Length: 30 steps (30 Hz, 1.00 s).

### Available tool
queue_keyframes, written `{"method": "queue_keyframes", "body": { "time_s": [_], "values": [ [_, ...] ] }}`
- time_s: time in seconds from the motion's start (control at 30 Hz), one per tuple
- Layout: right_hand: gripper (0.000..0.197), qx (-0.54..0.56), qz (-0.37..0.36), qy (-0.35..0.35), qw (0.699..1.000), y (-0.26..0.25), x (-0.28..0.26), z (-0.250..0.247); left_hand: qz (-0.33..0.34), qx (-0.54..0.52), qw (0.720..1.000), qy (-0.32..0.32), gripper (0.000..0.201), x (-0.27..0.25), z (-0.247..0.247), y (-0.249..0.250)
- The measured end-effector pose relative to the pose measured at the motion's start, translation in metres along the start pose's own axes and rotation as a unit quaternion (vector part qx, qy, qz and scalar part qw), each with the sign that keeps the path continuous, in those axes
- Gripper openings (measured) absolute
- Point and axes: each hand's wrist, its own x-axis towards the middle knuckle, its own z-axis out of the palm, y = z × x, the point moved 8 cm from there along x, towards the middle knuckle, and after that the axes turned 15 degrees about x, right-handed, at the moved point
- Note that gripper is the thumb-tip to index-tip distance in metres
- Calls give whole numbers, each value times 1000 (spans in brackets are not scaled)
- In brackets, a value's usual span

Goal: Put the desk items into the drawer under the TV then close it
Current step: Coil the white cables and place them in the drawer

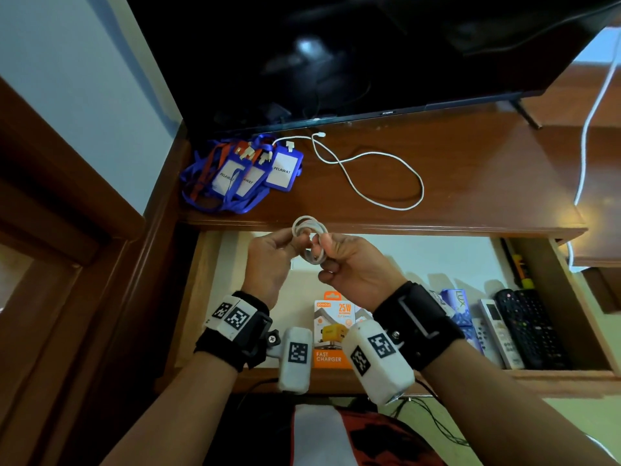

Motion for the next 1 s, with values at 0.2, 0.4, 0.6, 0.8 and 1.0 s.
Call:
{"method": "queue_keyframes", "body": {
  "time_s": [0.2, 0.4, 0.6, 0.8, 1.0],
  "values": [
    [10, -66, -28, 2, 997, -11, 5, -2, 26, 43, 998, 31, 15, 14, -12, 9],
    [21, -163, -118, 144, 969, -30, 13, -26, 21, 82, 995, 46, 15, 21, -1, 14],
    [13, -254, -94, 201, 941, -47, 7, -45, 7, 109, 990, 88, 23, 29, 3, 13],
    [27, -273, -69, 187, 941, -60, 1, -51, 1, 106, 990, 90, 22, 31, 15, 9],
    [17, -214, -122, 144, 958, -76, -8, -58, 25, 132, 987, 86, 25, 39, 15, 15]
  ]
}}
